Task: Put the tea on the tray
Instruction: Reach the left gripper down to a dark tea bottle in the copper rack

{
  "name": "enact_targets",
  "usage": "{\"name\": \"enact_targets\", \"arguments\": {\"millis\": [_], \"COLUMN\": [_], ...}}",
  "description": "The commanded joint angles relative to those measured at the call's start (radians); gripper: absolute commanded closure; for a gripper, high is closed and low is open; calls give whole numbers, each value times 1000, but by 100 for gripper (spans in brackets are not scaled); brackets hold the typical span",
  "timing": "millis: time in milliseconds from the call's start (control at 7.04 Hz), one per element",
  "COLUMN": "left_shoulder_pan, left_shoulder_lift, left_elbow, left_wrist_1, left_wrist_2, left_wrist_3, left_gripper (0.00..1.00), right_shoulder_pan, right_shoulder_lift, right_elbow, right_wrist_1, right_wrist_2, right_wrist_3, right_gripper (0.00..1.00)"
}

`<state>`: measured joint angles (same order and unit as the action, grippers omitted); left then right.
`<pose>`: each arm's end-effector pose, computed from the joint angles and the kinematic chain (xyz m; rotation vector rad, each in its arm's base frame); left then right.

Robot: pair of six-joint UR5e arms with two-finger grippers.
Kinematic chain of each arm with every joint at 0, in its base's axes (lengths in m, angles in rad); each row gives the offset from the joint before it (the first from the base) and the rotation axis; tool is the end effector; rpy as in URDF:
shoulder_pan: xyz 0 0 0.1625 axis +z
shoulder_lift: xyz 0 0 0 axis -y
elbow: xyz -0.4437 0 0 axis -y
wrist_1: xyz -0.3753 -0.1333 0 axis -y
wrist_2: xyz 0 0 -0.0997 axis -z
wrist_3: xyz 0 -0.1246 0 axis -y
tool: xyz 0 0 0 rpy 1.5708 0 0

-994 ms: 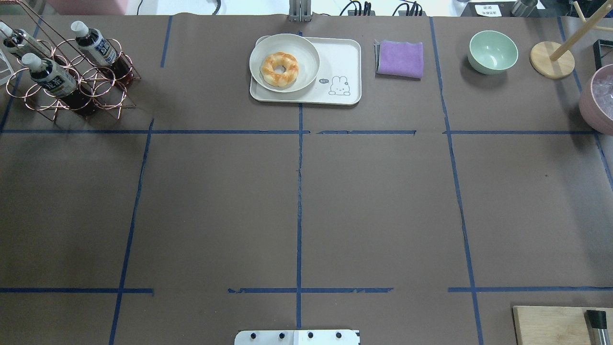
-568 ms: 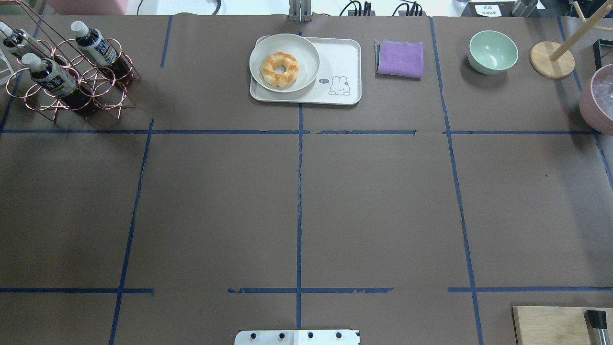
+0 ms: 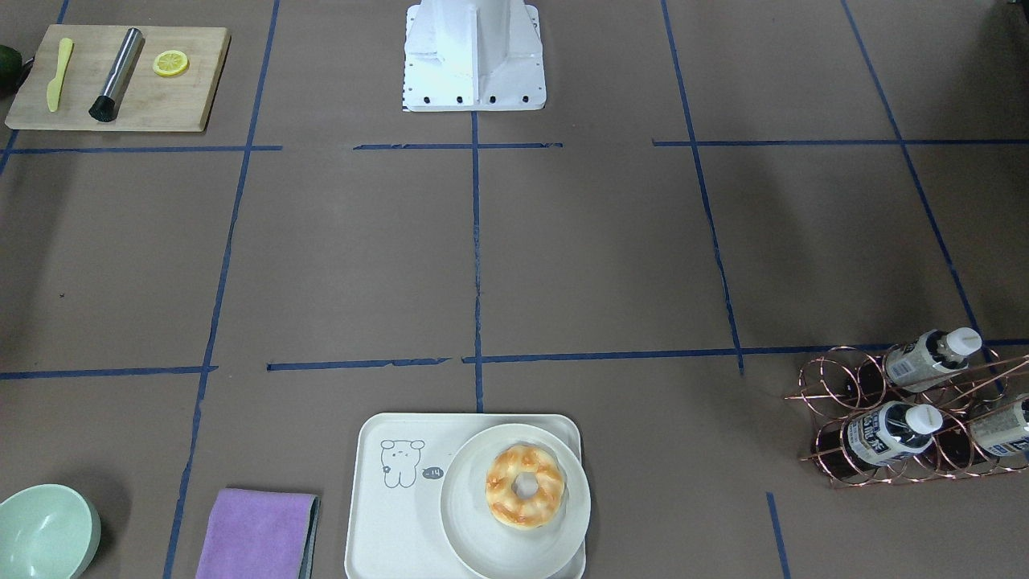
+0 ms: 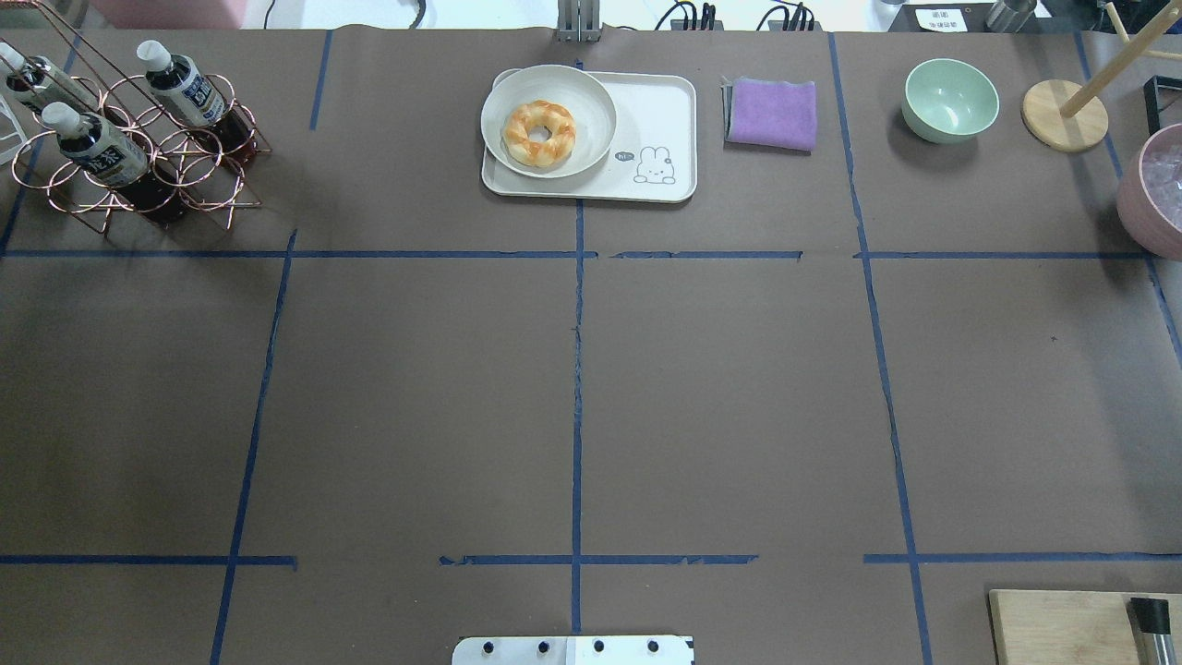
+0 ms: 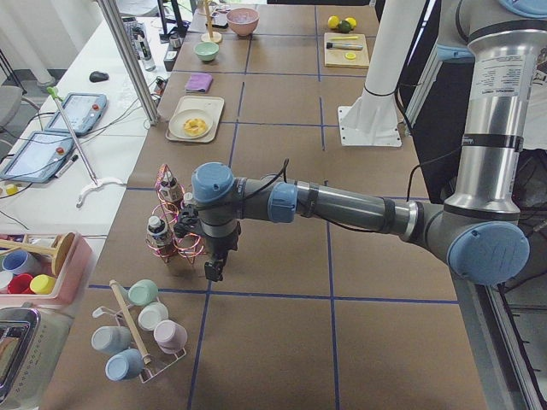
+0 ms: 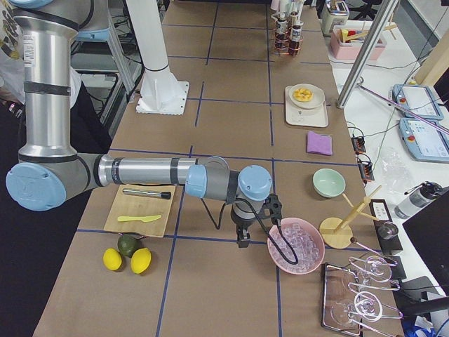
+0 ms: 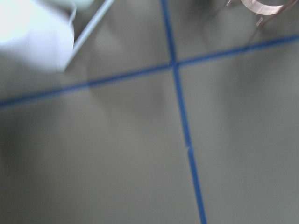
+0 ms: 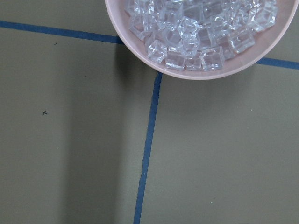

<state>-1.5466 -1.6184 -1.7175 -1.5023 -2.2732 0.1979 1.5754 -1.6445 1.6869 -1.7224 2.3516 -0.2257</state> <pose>-0.0407 -0.5013 0.6151 0.1815 0.6903 0.2568 0.0476 -0.4315 0.6879 -0.0133 -0.7877 -0.1669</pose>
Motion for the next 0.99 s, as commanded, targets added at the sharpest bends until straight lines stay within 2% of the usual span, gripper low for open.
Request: {"name": "enact_targets", "arguments": {"millis": [0, 142, 426, 568, 710, 852], "left_shoulder_pan": [0, 17, 115, 164, 243, 340], "left_shoulder_lift": [-8, -9, 32, 58, 58, 57], "left_elbow": [-46, -71, -79, -79, -76, -68], "left_wrist_1": [-77, -131, -423, -558, -632, -713], "left_wrist_2": [-8, -6, 9, 55, 134, 269], "left_wrist_3": [-15, -208, -517, -619, -773, -925], "left_gripper": [0, 0, 0, 0, 0, 1], "right_shoulder_pan": [0, 0, 0, 0, 0, 0], "right_shoulder_lift": [-1, -1, -1, -1, -1, -1], "right_elbow": [1, 1, 1, 2, 2, 2], "right_wrist_1": [0, 0, 0, 0, 0, 0], "right_wrist_2": [0, 0, 0, 0, 0, 0], "right_wrist_3": [0, 2, 3, 3, 6, 6], "right_gripper": [0, 0, 0, 0, 0, 0]}}
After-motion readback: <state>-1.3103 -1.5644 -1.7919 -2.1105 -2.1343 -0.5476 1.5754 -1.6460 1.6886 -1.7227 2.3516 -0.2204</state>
